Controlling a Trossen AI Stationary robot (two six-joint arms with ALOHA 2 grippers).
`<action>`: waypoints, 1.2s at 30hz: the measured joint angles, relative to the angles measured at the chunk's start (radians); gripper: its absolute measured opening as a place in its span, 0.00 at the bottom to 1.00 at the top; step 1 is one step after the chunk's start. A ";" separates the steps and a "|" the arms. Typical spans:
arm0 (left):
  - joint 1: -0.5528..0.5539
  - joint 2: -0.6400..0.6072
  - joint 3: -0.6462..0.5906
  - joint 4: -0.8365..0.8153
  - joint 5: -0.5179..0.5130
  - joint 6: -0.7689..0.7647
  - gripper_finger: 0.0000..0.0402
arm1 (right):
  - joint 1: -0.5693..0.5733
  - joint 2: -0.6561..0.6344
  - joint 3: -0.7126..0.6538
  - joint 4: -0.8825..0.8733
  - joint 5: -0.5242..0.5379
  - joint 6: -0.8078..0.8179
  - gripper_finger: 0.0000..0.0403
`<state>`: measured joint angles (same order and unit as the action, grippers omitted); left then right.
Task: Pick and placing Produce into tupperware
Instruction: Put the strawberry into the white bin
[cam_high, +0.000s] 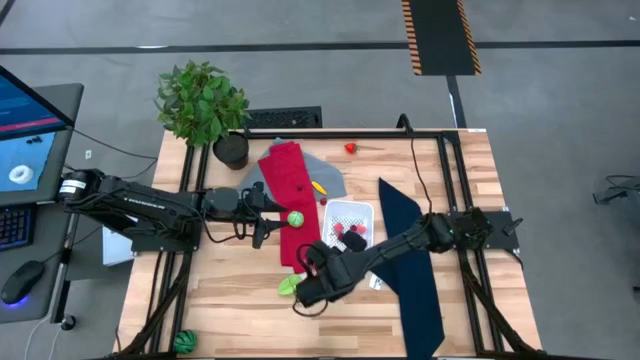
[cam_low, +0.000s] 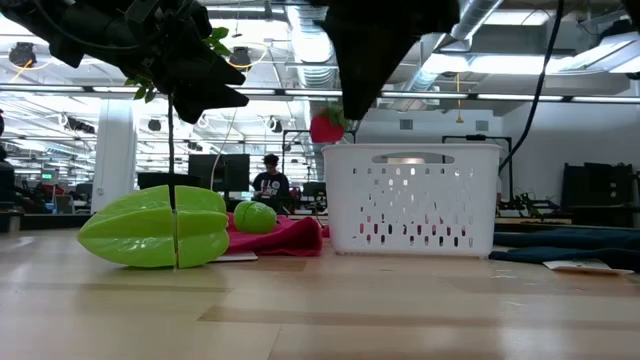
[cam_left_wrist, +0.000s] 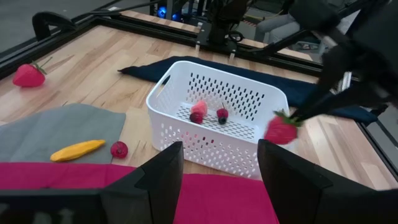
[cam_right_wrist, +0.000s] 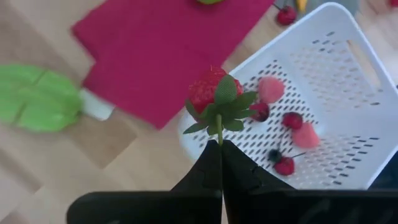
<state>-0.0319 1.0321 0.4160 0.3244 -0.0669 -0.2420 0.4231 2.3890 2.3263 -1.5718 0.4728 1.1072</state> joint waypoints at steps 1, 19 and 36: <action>0.000 0.000 0.000 0.000 0.000 -0.001 0.49 | -0.008 0.000 -0.005 0.001 -0.001 0.000 0.03; 0.000 0.000 0.000 -0.020 0.000 -0.004 0.49 | 0.203 -0.307 -0.009 0.001 0.269 -0.037 0.03; 0.000 0.000 0.000 -0.005 0.000 0.008 0.49 | 0.350 -0.371 -0.236 0.656 0.320 -0.615 0.03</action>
<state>-0.0319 1.0321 0.4160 0.3195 -0.0669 -0.2342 0.7735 2.0178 2.0899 -0.9154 0.7923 0.4918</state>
